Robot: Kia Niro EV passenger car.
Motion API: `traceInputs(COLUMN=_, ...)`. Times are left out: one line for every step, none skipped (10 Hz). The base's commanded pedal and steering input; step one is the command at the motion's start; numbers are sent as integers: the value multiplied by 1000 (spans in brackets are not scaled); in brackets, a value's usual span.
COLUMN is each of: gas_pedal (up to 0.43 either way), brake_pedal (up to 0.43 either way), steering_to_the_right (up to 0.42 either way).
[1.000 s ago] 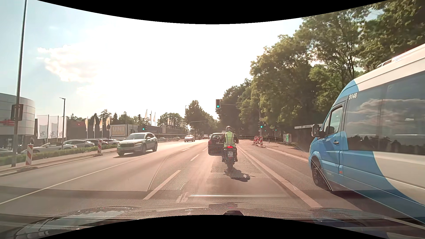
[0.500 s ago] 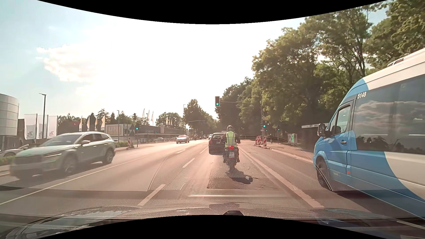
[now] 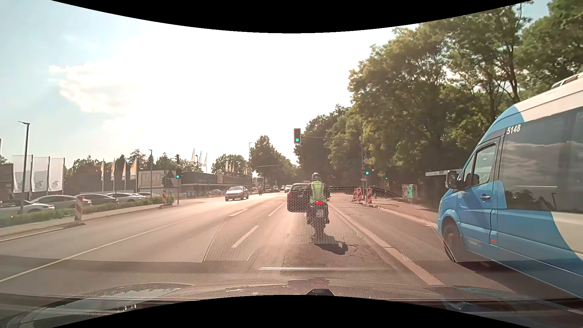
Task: Follow the waypoints while adhering to traffic rules and regulations
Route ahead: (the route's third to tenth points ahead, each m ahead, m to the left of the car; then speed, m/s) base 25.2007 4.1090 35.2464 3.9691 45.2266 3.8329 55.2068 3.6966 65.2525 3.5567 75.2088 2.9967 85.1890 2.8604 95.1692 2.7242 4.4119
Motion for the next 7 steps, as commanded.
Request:
traceInputs(gas_pedal=157, brake_pedal=0, steering_to_the_right=4)
traceInputs(gas_pedal=157, brake_pedal=0, steering_to_the_right=5)
traceInputs(gas_pedal=150, brake_pedal=0, steering_to_the_right=4)
traceInputs(gas_pedal=118, brake_pedal=0, steering_to_the_right=4)
traceInputs(gas_pedal=98, brake_pedal=0, steering_to_the_right=4)
traceInputs(gas_pedal=98, brake_pedal=0, steering_to_the_right=4)
traceInputs(gas_pedal=98, brake_pedal=0, steering_to_the_right=4)
